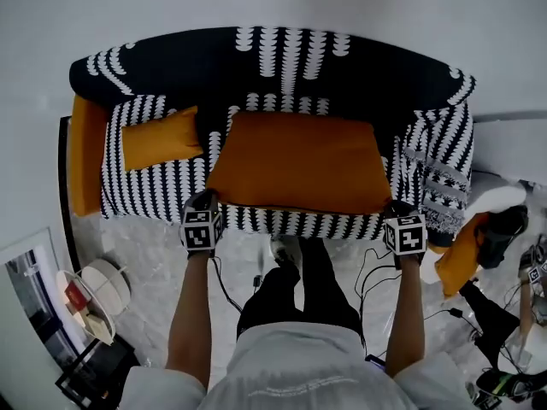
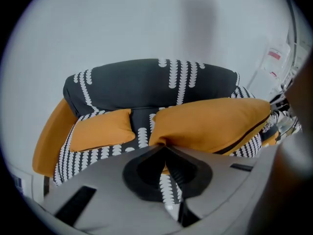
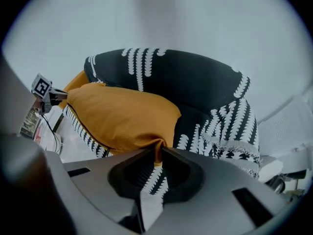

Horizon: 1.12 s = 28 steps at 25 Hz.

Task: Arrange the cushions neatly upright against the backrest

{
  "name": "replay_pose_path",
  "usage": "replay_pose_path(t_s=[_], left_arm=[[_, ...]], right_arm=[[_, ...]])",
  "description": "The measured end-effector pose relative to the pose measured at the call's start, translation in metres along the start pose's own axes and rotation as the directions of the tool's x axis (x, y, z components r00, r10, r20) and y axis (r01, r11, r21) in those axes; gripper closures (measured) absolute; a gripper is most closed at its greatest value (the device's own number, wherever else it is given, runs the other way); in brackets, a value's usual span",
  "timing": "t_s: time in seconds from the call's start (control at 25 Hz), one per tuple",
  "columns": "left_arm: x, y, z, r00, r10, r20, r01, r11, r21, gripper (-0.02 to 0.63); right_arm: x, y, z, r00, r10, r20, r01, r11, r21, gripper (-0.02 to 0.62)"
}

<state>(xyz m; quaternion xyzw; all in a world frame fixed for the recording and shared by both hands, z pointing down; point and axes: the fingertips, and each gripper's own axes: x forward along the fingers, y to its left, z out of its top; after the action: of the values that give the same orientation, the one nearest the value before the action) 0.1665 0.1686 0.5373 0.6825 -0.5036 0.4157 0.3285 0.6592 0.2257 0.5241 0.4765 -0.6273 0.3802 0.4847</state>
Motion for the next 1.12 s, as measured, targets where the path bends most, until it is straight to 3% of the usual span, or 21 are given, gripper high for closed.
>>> replay_pose_path(t_s=[0.32,0.8,1.12], left_arm=[[0.002,0.008,0.072,0.994,0.029,0.103,-0.032,0.999,0.026,0.584],[0.027,0.016,0.162,0.974,0.098,0.203,-0.113,0.992,0.063,0.586],[0.058,0.032,0.229,0.952,0.163,0.257,-0.162,0.986,-0.025,0.584]], right_arm=[[-0.004,-0.025,0.061,0.997,0.048,0.066,-0.053,0.995,0.079,0.545],[0.011,-0.060,0.147,0.984,0.077,0.161,-0.088,0.994,0.060,0.545],[0.021,-0.087,0.213,0.965,0.090,0.246,-0.114,0.990,0.083,0.545]])
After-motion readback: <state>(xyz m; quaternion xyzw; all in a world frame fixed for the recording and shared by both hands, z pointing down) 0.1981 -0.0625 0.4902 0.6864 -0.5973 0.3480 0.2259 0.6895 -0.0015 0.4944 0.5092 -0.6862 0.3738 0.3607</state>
